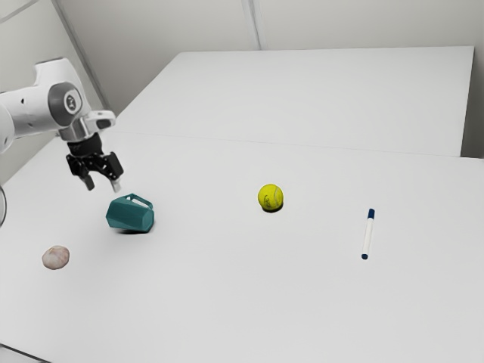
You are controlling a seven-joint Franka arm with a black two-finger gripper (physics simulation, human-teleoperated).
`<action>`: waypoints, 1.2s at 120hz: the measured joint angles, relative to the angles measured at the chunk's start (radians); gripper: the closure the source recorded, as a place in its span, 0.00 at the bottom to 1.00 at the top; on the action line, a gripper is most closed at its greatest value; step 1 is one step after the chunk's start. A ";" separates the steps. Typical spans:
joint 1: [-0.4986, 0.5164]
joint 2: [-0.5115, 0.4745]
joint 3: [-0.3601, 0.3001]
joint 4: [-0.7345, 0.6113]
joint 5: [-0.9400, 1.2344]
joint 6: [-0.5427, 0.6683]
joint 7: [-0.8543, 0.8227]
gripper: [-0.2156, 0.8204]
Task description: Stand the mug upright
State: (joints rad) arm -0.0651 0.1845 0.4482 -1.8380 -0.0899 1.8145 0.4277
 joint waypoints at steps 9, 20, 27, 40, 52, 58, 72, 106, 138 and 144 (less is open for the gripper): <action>0.020 0.006 0.002 -0.016 -0.019 0.033 0.039 0.21; 0.044 0.019 0.003 -0.022 -0.049 0.066 0.088 0.21; 0.057 0.033 0.003 -0.025 -0.080 0.088 0.120 0.21; 0.082 0.060 0.009 -0.027 -0.165 0.118 0.184 0.21; 0.107 0.087 0.010 -0.026 -0.249 0.135 0.245 0.21; 0.120 0.095 0.010 -0.025 -0.286 0.140 0.275 0.21; 0.146 0.122 0.010 -0.019 -0.362 0.145 0.342 0.21; 0.210 0.187 0.010 0.009 -0.518 0.116 0.482 0.21; 0.243 0.228 0.010 0.015 -0.647 0.038 0.578 0.21; 0.249 0.234 0.011 0.015 -0.669 0.021 0.592 0.21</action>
State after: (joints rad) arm 0.1836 0.4184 0.4593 -1.8227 -0.7589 1.8360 1.0196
